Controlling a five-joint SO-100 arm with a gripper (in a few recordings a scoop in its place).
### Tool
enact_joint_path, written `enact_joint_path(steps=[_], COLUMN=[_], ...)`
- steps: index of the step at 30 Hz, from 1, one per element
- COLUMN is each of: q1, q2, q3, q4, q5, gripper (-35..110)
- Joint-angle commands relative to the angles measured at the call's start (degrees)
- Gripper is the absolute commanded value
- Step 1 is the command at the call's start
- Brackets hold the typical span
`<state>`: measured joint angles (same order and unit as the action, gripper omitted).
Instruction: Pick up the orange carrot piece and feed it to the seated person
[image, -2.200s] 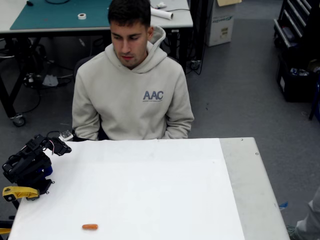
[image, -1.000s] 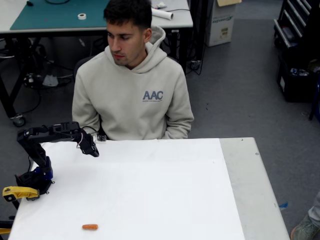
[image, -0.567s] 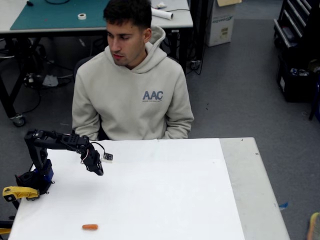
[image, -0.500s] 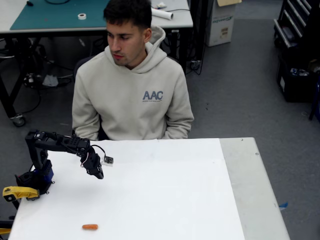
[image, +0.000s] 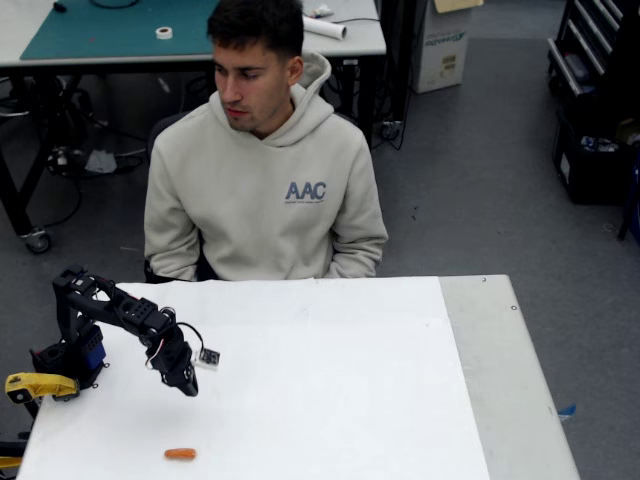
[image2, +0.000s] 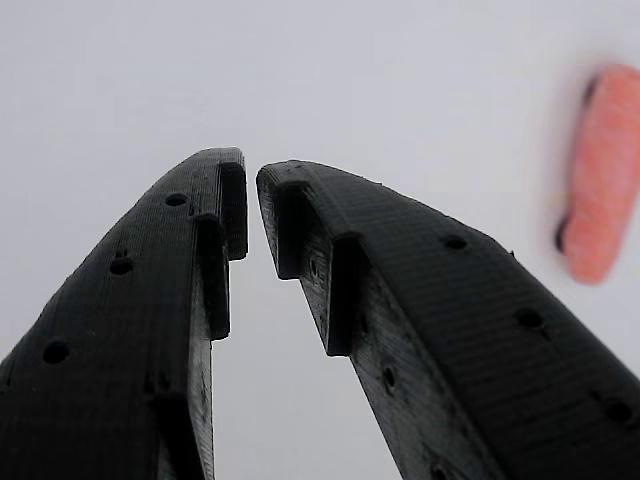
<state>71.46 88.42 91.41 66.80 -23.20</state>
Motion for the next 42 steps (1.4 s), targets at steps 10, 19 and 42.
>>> enact_joint_path(steps=[10, 19, 42], q1=[11.43, 14.59, 10.02], q2=[-6.33, -12.92, -13.36], q3=[-12.92, -20.92, -20.57], q4=[1.05, 1.05, 1.05], q5=[-11.16, -12.22, -12.92], gripper=[-2, -2, 3])
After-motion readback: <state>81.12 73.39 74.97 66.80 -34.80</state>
